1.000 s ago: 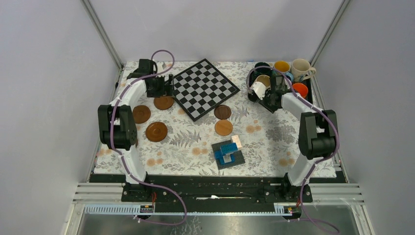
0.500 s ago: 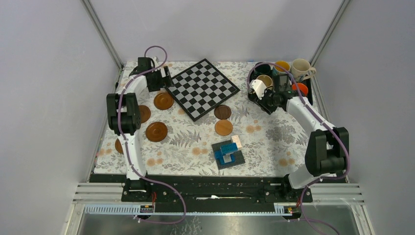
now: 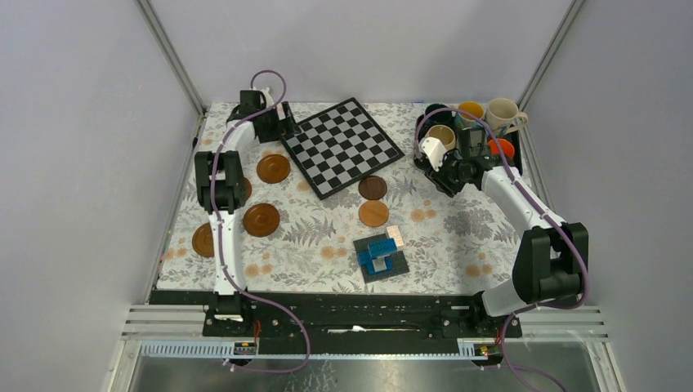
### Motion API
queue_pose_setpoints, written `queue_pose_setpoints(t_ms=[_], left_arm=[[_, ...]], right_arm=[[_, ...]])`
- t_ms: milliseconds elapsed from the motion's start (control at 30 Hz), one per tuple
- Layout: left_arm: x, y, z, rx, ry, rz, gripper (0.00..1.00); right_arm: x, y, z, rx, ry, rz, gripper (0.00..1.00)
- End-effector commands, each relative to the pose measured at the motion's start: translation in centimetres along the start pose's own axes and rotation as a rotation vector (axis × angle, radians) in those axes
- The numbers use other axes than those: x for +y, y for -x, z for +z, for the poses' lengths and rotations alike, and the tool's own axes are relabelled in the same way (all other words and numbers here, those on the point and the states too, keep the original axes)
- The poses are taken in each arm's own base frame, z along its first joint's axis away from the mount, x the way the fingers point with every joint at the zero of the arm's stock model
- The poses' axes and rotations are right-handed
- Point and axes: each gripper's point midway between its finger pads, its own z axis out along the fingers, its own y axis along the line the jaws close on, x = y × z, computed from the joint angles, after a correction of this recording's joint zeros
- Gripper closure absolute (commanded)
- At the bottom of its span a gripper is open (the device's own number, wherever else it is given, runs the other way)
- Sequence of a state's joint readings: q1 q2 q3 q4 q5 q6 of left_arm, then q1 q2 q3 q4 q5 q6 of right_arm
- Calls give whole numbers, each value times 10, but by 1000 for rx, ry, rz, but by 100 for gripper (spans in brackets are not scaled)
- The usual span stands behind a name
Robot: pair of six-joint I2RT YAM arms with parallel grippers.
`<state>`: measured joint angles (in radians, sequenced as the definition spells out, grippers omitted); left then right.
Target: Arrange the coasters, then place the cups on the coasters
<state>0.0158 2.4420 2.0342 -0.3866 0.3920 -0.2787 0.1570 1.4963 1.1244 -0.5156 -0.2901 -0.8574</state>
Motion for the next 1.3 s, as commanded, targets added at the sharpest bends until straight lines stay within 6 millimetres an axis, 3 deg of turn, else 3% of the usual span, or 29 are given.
queue_pose_setpoints(t_ms=[0, 167, 300, 433, 533, 600, 700, 767, 867, 1000, 1067, 1267], left_arm=[[-54, 27, 22, -82, -155, 91, 1], [-71, 51, 40, -181, -191, 141, 1], [-64, 85, 38, -295, -117, 181, 1], [-72, 125, -7, -390, -59, 255, 1], [-91, 122, -48, -364, -66, 352, 1], [-100, 107, -81, -330, -64, 406, 1], [-106, 65, -116, -222, -92, 453, 1], [-115, 23, -135, -116, -167, 476, 5], [-132, -40, -156, -7, -257, 501, 19], [-147, -109, -160, 103, -298, 505, 43], [-155, -132, -158, 141, -313, 478, 51], [-171, -187, -139, 216, -339, 429, 56]], right_arm=[[9, 1, -10, -7, 13, 10, 55], [13, -1, -13, 1, 28, 18, 55], [15, 1, -13, -7, 36, 19, 55], [18, 8, -6, -39, 50, 33, 54], [25, 18, 3, -65, 74, 40, 53], [29, 25, 9, -84, 89, 43, 53], [36, 37, 17, -108, 106, 47, 53], [39, 45, 22, -124, 117, 52, 53], [44, 55, 32, -138, 134, 63, 54], [47, 66, 46, -145, 147, 85, 57], [48, 72, 53, -148, 149, 99, 59], [53, 84, 72, -151, 158, 118, 61]])
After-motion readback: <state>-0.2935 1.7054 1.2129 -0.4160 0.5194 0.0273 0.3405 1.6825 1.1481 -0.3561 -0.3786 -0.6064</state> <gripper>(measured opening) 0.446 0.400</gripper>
